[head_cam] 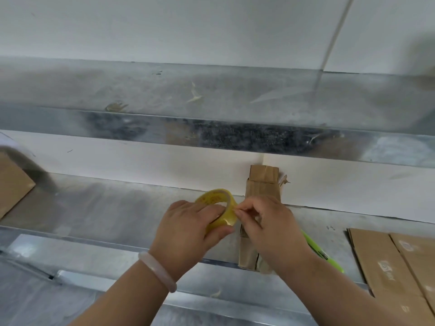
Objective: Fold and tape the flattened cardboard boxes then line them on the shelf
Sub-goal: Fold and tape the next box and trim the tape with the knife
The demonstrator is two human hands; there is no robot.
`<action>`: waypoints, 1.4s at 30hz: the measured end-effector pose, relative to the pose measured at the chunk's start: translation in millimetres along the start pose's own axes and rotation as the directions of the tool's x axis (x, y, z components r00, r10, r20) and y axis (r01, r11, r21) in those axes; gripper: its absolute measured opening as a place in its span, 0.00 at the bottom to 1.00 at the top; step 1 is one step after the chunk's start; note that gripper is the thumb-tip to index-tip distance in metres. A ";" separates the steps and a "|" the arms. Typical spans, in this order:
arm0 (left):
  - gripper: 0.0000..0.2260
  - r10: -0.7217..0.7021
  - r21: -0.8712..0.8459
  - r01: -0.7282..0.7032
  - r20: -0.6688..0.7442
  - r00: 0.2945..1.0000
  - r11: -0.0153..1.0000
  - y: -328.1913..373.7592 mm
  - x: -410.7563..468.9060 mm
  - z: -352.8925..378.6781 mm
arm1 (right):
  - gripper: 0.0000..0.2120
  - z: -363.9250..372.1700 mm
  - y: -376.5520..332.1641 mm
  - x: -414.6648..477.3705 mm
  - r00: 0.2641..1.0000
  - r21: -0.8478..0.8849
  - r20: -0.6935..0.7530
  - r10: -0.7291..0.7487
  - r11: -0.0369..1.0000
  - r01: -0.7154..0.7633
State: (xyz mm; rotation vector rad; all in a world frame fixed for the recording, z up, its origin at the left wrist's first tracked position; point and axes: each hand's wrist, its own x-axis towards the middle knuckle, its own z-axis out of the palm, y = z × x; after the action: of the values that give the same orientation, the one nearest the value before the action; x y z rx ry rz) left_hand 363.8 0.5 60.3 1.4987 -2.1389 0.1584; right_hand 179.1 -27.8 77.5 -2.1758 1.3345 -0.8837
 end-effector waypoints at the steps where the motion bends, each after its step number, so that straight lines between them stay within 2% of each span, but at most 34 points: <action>1: 0.19 -0.026 -0.020 0.026 0.001 1.000 0.999 -1.2 0.6 0.0 | 0.03 -2.1 -2.8 -2.1 0.999 0.035 0.022 0.045 0.998 -0.045; 5: 0.30 -0.210 0.001 0.211 0.073 0.975 0.978 -2.9 6.8 -6.5 | 0.04 -9.2 -11.2 -7.6 0.984 0.143 0.089 0.152 0.976 -0.164; 7: 0.32 -0.281 -0.051 0.287 0.102 0.954 0.957 -1.7 8.2 -11.5 | 0.05 -10.1 -12.4 -7.4 0.959 0.262 0.114 0.259 0.923 -0.280; 9: 0.26 -0.326 -0.287 0.355 0.145 0.934 0.890 -4.8 6.3 -15.2 | 0.06 -13.0 -10.7 -6.2 0.918 0.459 0.144 0.368 0.797 -0.392; 12: 0.17 -0.261 -0.674 0.357 0.244 0.934 0.647 -11.5 -2.6 -21.0 | 0.08 -23.2 -9.1 -3.8 0.886 0.660 0.185 0.424 0.615 -0.432; 13: 0.15 -0.237 -0.728 0.355 0.265 0.935 0.586 -12.1 -5.6 -22.5 | 0.08 -26.2 -9.7 -4.3 0.881 0.691 0.195 0.431 0.577 -0.435; 15: 0.13 -0.223 -0.765 0.336 0.253 0.941 0.550 -11.5 -8.8 -23.6 | 0.07 -29.7 -10.7 -7.0 0.875 0.710 0.193 0.444 0.552 -0.437; 16: 0.13 -0.234 -0.760 0.329 0.236 0.943 0.561 -11.2 -9.0 -24.0 | 0.06 -30.8 -10.4 -9.2 0.872 0.708 0.184 0.454 0.554 -0.438; 17: 0.13 -0.247 -0.720 0.325 0.216 0.945 0.613 -12.2 -8.7 -23.5 | 0.06 -32.0 -9.3 -11.8 0.868 0.704 0.176 0.464 0.557 -0.441; 20: 0.20 -0.239 -0.350 0.280 0.156 0.958 0.894 -18.6 -5.7 -20.5 | 0.06 -38.8 -4.2 -19.0 0.864 0.696 0.160 0.478 0.566 -0.442; 22: 0.24 -0.196 -0.201 0.222 0.142 0.970 0.954 -21.9 -3.4 -17.1 | 0.07 -43.4 -1.2 -24.0 0.857 0.706 0.152 0.493 0.552 -0.443; 26: 0.26 -0.043 -0.254 0.065 0.091 0.995 0.965 -24.7 -1.6 -7.5 | 0.08 -50.6 10.9 -34.5 0.783 0.781 0.167 0.600 0.404 -0.476; 28: 0.27 0.008 -0.141 0.000 0.056 0.998 0.990 -25.4 -0.8 -0.2 | 0.07 -52.3 17.9 -41.2 0.760 0.761 0.169 0.628 0.407 -0.505; 31: 0.30 0.025 0.019 -0.026 0.057 0.998 0.999 -25.3 3.8 11.1 | 0.07 -49.9 27.0 -47.9 0.737 0.724 0.142 0.661 0.438 -0.532; 33: 0.30 0.037 0.042 -0.039 0.063 0.997 0.998 -25.5 8.4 18.2 | 0.07 -48.2 34.3 -48.6 0.719 0.704 0.141 0.681 0.442 -0.556; 38: 0.28 0.066 0.104 -0.074 0.083 0.994 0.992 -24.3 13.2 37.6 | 0.07 -45.3 52.4 -48.9 0.658 0.681 0.205 0.724 0.377 -0.628; 42: 0.28 0.056 0.077 -0.066 0.121 0.991 0.995 -28.4 12.0 52.4 | 0.07 -34.4 72.9 -50.5 0.605 0.661 0.234 0.761 0.332 -0.673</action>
State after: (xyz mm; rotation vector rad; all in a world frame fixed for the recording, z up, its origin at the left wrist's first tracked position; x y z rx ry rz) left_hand 368.3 -40.3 15.5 1.5235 -2.2993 0.1835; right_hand 92.8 -15.8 39.5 -0.7626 1.4750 -0.9102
